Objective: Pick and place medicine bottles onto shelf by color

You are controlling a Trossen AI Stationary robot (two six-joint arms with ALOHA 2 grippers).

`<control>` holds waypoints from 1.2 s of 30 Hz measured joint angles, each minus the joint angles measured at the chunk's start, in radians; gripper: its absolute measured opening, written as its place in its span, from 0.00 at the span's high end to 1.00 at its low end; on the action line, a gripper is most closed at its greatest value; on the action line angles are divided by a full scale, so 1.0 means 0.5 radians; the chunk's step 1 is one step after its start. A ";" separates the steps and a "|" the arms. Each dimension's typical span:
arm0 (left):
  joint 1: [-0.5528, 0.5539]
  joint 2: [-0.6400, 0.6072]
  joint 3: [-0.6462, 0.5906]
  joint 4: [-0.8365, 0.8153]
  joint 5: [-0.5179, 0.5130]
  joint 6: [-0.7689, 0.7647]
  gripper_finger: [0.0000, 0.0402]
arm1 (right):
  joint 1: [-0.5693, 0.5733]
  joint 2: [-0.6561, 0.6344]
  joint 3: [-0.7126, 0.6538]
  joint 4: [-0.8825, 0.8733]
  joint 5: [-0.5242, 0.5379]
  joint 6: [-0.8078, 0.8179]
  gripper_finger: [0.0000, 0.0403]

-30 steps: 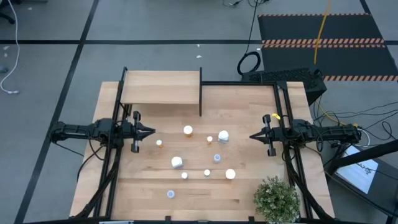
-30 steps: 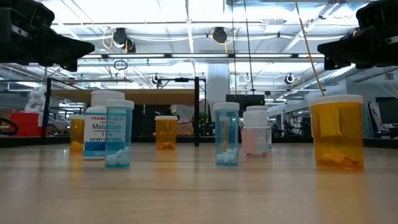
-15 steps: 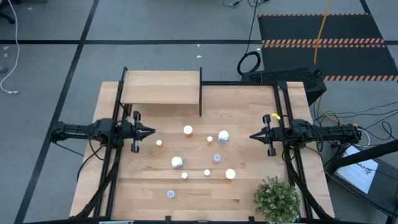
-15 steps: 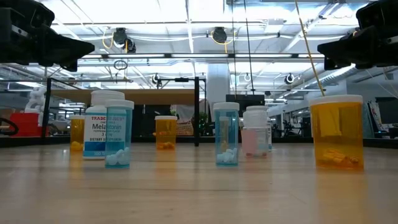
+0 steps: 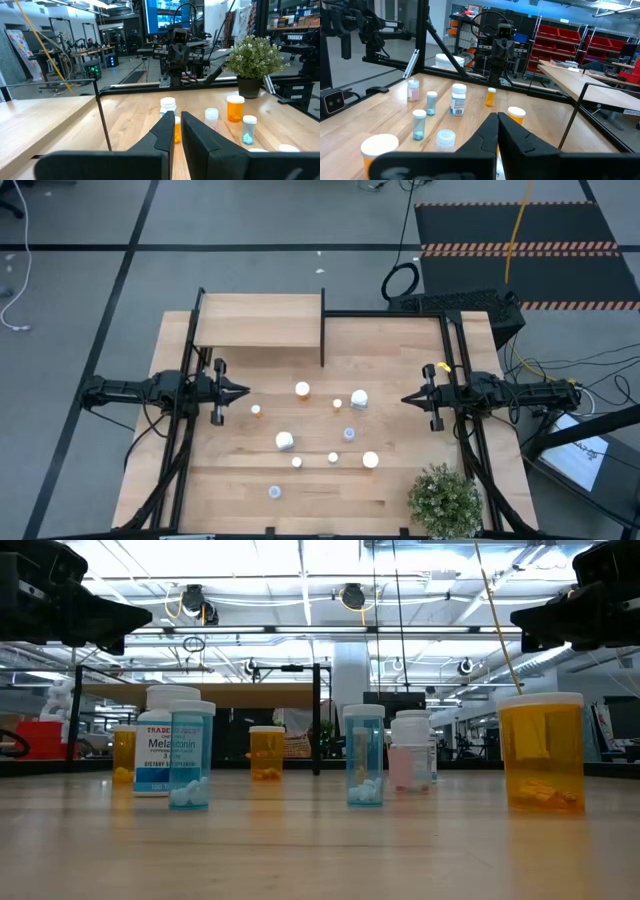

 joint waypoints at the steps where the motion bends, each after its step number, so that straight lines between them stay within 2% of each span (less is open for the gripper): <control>1: 0.000 0.000 0.000 0.000 0.000 0.000 0.91 | 0.000 0.001 -0.001 0.000 0.000 0.000 1.00; 29: 0.000 0.000 0.000 0.000 0.000 -0.001 0.91 | 0.000 0.001 -0.001 0.010 -0.001 0.001 1.00; 36: 0.000 -0.001 -0.001 0.000 0.000 -0.001 0.91 | 0.000 0.000 0.000 0.010 0.002 0.120 1.00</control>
